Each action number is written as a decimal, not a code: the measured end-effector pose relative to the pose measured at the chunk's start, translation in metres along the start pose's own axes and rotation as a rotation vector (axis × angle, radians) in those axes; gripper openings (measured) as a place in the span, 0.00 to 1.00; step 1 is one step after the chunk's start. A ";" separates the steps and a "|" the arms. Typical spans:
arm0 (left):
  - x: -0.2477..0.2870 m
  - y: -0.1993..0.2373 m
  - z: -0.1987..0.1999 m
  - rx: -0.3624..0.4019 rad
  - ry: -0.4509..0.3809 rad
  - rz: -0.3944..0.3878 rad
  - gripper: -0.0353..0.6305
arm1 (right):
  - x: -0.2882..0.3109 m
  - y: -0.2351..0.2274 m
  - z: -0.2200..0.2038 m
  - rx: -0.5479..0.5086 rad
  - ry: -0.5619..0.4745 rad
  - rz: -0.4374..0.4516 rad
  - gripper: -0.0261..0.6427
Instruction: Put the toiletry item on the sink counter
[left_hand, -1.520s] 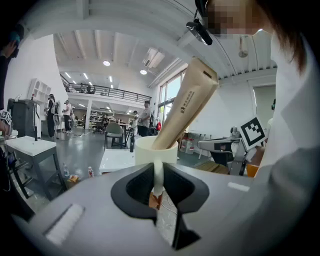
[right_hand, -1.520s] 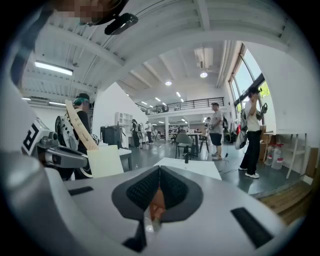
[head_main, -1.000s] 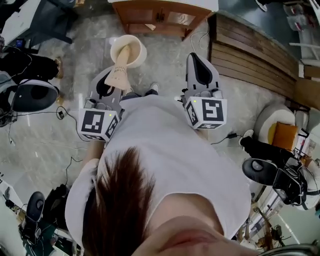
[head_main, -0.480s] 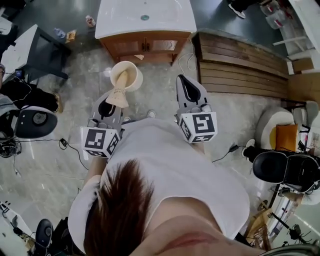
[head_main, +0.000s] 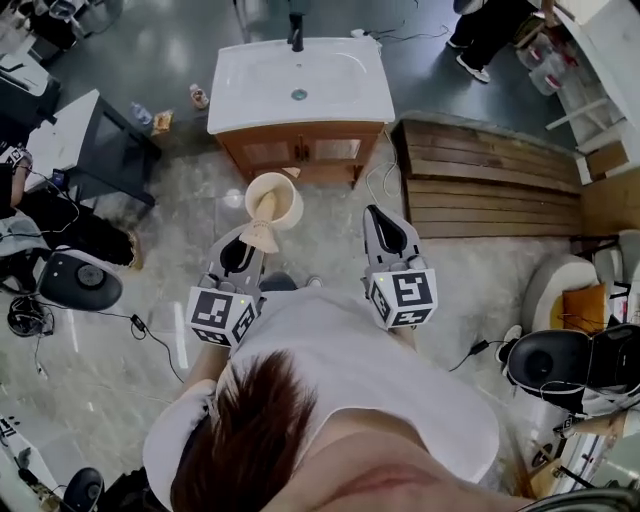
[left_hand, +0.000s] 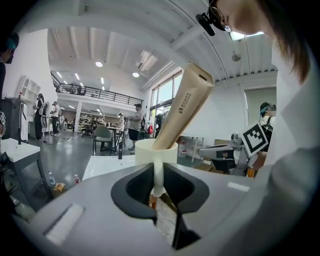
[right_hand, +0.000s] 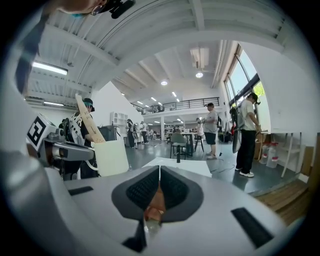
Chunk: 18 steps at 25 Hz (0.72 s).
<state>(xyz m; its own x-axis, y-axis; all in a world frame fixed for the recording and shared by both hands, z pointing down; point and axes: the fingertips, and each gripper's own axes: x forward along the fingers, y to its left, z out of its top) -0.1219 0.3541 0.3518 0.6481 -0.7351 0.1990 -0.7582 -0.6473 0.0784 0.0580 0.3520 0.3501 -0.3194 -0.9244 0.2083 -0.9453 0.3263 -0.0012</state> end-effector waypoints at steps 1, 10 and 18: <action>-0.001 0.000 0.000 0.000 0.003 -0.002 0.14 | -0.001 0.000 -0.001 0.004 0.002 -0.003 0.06; 0.004 0.006 0.007 0.002 0.000 -0.037 0.14 | 0.005 0.006 0.006 0.014 0.001 -0.016 0.06; 0.018 0.037 0.014 0.005 -0.029 -0.068 0.14 | 0.030 0.012 0.011 -0.001 0.014 -0.052 0.06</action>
<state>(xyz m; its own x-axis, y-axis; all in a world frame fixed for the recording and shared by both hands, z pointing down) -0.1370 0.3144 0.3451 0.7001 -0.6947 0.1649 -0.7119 -0.6970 0.0862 0.0364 0.3255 0.3456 -0.2689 -0.9373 0.2219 -0.9605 0.2781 0.0108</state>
